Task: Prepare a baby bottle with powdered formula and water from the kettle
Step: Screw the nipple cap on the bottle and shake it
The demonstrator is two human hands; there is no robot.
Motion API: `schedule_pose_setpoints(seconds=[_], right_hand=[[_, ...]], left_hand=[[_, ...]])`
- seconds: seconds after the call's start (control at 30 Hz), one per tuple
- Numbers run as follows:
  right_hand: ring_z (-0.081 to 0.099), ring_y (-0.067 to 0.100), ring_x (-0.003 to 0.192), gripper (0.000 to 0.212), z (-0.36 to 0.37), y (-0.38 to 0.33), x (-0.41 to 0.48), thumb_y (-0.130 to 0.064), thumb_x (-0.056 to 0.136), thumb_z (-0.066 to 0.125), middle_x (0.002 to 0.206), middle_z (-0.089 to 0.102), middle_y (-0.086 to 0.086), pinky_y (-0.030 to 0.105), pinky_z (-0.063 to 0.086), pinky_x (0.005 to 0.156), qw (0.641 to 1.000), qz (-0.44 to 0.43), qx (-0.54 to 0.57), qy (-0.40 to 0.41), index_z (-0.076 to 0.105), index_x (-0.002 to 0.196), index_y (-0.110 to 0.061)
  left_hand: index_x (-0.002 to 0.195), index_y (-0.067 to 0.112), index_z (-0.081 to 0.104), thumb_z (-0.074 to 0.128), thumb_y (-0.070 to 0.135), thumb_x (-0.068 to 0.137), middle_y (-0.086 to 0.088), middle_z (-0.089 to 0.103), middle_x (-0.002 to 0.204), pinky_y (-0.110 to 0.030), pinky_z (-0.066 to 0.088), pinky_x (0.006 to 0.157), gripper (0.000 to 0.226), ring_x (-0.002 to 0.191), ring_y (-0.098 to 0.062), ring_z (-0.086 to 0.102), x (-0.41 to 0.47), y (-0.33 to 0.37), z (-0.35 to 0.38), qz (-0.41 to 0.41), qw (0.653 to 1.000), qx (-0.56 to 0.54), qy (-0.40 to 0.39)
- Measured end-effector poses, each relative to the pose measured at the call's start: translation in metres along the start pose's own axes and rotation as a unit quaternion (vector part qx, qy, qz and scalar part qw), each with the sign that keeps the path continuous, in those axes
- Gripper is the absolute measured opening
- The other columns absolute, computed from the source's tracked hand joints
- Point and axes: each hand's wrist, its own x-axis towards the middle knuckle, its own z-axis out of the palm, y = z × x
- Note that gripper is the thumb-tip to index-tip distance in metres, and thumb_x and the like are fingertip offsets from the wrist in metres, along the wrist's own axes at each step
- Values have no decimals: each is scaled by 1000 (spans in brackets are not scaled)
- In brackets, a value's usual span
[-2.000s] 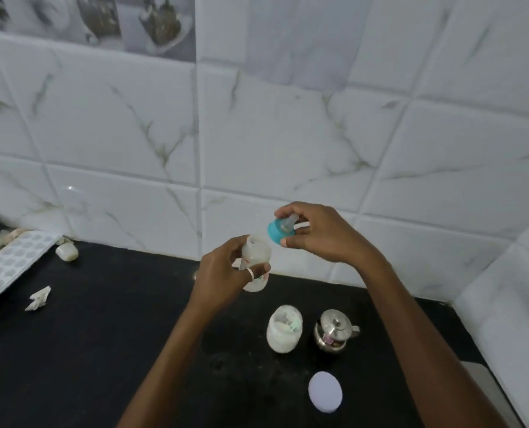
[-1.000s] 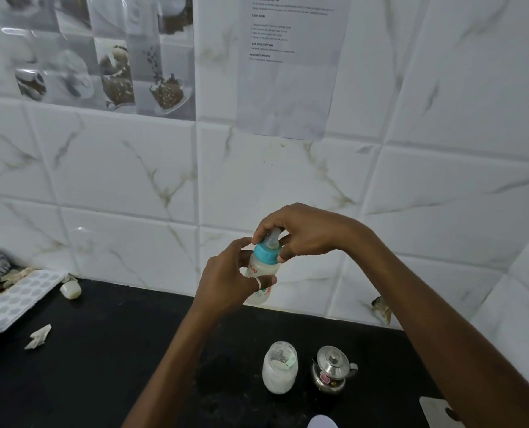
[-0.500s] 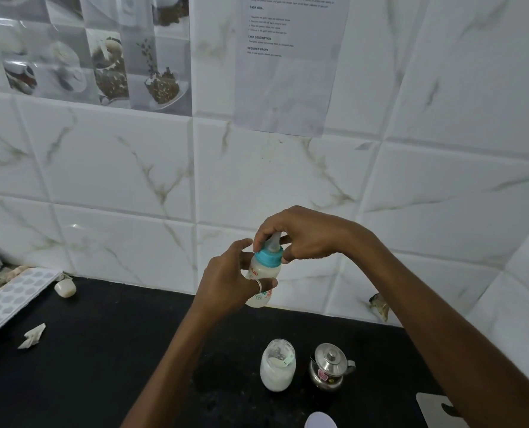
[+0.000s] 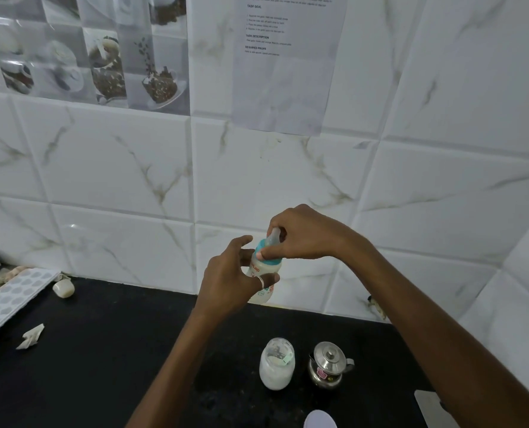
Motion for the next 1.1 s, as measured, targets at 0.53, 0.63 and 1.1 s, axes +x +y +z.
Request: schedule_pose_setpoints(seconds=[0.53,0.63,1.1], right_hand=[[63,13,124,47,10,21,-13,-18,89,79,132,67,-9,33,54,104,943,-64,324,-50,64,133,-19],[66,20,120,43,15,22,-15,-11,91,75,132,69,-2,37,55,103,921,-72,380,-38,64,132,-14],[68,3,89,35,68,-38,-31,-42,78,87,96,69,-22,11,52,78,865,133,347,338,69,106,-31]], left_hand=[[146,24,49,90,24,78,5,76,123,-46,54,106,80,110,-13,72,5,7,-22,-25,993,-81,-79],[144,24,49,88,21,79,5,77,116,-47,54,106,76,107,-12,74,4,10,-24,-27,988,-116,-95],[141,20,54,86,11,78,5,72,122,-22,57,92,71,113,-12,69,-22,17,9,-1,988,-119,99]])
